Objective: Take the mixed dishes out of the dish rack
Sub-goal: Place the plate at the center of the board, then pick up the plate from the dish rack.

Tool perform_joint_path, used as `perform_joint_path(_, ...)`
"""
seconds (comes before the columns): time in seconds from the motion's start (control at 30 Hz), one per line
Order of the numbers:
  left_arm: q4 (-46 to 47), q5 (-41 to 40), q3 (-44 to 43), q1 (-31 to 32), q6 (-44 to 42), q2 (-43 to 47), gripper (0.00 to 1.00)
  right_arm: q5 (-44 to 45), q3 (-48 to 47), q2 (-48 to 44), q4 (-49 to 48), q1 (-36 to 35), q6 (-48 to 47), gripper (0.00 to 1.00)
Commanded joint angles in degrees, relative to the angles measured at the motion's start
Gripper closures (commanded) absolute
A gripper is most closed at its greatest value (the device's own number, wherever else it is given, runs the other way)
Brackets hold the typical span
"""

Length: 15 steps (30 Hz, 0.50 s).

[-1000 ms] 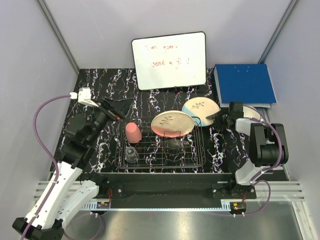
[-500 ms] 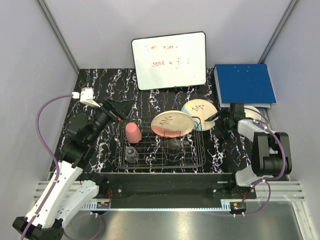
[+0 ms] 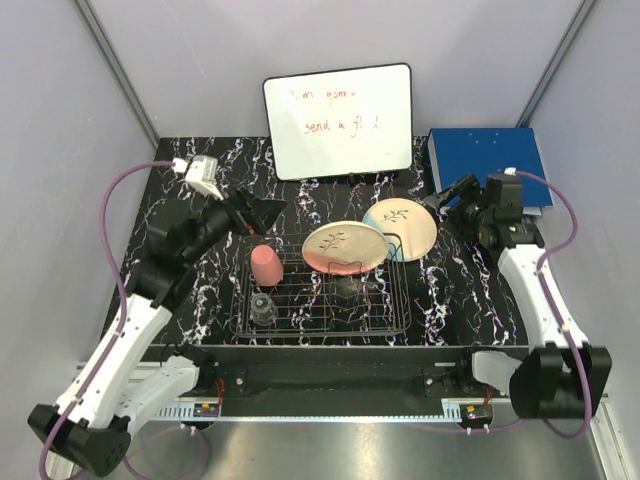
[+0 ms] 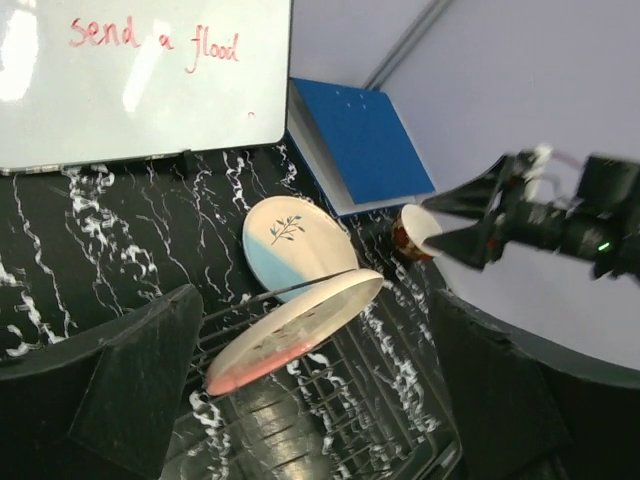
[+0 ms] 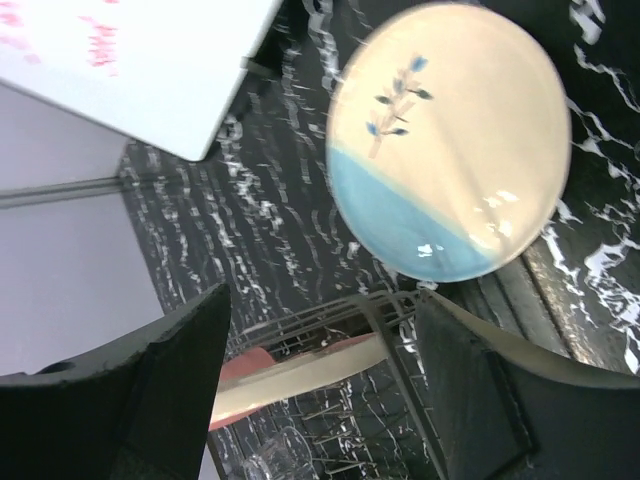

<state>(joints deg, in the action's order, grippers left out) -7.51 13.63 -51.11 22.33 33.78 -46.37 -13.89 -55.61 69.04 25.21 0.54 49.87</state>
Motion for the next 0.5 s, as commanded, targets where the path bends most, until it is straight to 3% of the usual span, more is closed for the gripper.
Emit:
perform_joint_path(0.0,-3.4,12.4,-7.2,0.2,-15.7,-7.3,0.01,1.4,-2.3,-9.1,0.4,-2.3,-4.2,0.2)
perform_joint_path(0.17,-9.9,3.2,-11.2,10.1,-39.3,-14.4,0.01,-4.0,4.1,-15.7,-8.1,-2.4,-4.3,0.24)
perform_joint_path(0.33,-10.3,2.5,-12.5,12.0,-50.4,-21.7,0.01,-5.4,5.7,-17.6,-9.0,-2.5,-5.7,0.25)
perform_joint_path(0.47,-1.8,0.9,-9.6,12.0,-56.4,-22.6,0.01,-6.1,6.7,-19.8,-9.2,-2.4,-6.3,0.25)
